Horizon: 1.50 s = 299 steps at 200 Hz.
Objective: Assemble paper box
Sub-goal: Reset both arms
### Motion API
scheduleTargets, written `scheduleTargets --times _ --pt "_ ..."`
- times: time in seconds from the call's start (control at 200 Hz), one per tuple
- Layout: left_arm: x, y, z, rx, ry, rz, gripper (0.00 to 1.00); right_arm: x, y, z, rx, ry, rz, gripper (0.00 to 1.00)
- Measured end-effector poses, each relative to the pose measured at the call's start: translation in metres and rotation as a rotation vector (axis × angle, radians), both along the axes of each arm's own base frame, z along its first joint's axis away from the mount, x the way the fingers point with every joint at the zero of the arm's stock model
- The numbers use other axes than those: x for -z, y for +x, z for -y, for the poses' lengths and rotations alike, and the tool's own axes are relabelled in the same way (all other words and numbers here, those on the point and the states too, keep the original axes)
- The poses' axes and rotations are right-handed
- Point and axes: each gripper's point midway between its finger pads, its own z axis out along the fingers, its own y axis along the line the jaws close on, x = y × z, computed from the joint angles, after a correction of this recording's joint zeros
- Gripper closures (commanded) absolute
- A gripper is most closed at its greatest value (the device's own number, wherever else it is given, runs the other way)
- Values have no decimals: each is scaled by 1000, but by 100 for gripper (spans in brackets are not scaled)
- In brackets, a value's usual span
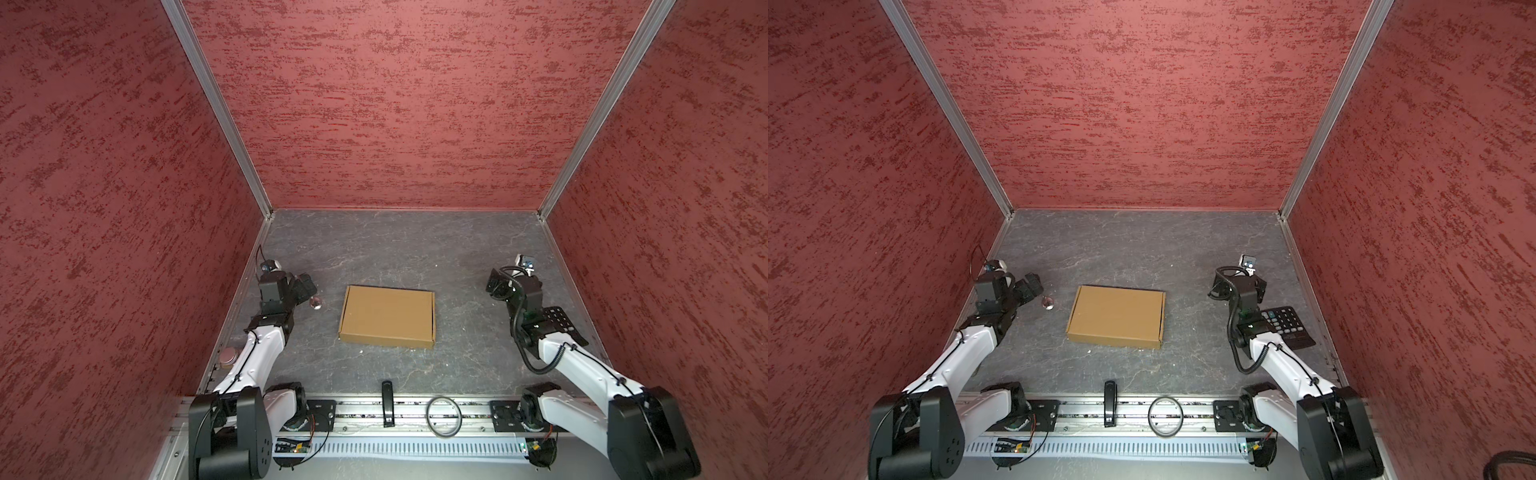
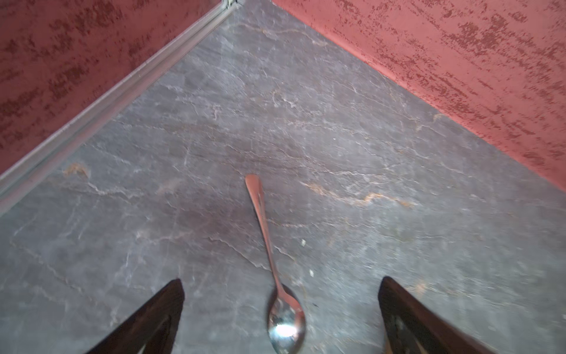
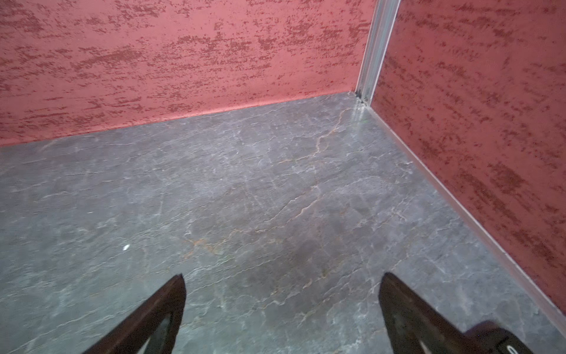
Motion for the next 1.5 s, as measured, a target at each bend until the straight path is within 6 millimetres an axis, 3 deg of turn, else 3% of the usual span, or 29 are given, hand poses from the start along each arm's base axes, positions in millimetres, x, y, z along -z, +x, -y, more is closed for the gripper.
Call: scheduleTargets --times 0.175,0.276,0.441,0.551,0.691,0.907,1.107,1.498 --pt "23 13 -2 31 52 40 0 24 4 10 15 -90 35 1" --pt "18 27 -2 56 68 107 0 32 3 17 25 -120 64 1" --pt "3 48 3 116 94 223 0 18 12 25 45 -143 164 1" --pt "-4 51 10 161 106 271 0 14 17 29 55 -146 219 1" --pt "-13 51 22 230 129 343 1 15 9 38 54 -128 248 1" --pt "10 53 47 371 132 323 1 22 11 44 24 -90 259 1" --pt "-5 70 59 392 188 345 0 7 38 48 5 -49 275 1" --pt "-1 70 59 369 240 318 0 19 38 48 -8 -28 228 1"
